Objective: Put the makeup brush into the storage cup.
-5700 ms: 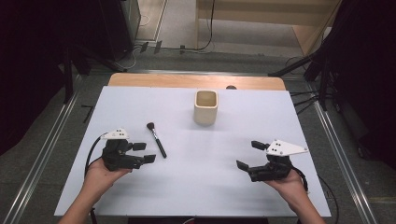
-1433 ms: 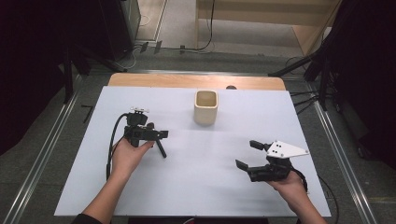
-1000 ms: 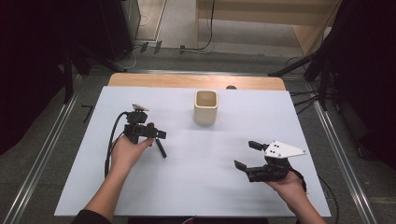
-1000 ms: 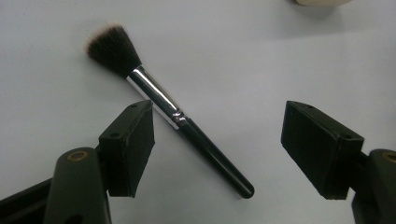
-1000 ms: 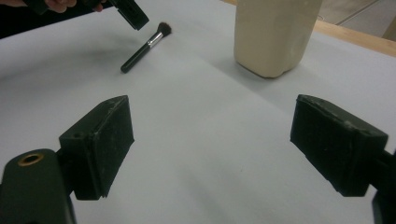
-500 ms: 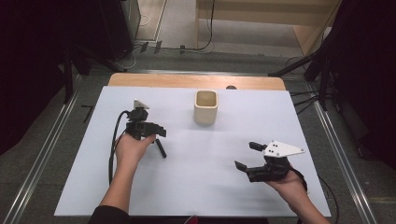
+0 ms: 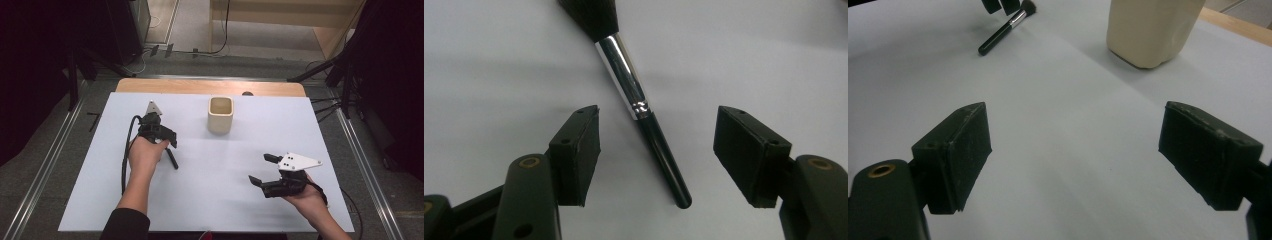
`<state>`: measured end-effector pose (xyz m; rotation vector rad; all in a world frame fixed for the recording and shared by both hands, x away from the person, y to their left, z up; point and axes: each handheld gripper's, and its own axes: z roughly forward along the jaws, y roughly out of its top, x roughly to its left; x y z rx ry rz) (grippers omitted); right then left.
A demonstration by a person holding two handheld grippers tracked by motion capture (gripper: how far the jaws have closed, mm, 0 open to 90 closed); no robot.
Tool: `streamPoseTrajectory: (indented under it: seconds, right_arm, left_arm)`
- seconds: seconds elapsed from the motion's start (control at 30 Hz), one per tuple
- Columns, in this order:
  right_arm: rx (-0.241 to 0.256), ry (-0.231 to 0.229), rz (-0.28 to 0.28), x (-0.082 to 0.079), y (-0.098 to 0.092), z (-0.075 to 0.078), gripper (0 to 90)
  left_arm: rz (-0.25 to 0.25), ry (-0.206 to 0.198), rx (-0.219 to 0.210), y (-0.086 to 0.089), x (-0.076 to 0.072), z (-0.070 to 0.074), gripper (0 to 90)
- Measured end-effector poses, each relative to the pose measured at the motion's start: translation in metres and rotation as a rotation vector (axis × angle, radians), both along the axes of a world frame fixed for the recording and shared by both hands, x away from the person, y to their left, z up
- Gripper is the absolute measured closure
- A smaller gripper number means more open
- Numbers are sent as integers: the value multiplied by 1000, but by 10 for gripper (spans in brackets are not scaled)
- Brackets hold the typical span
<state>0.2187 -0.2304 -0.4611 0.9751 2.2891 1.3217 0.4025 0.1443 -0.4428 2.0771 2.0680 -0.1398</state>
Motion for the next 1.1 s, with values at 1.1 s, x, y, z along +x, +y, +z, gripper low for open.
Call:
streamPoseTrajectory:
  seconds: [1.1]
  right_arm:
    - [-5, 0, -8, 0, -1, 1, 148]
  left_arm:
    - [43, 2, 215, -29, 4, -26, 457]
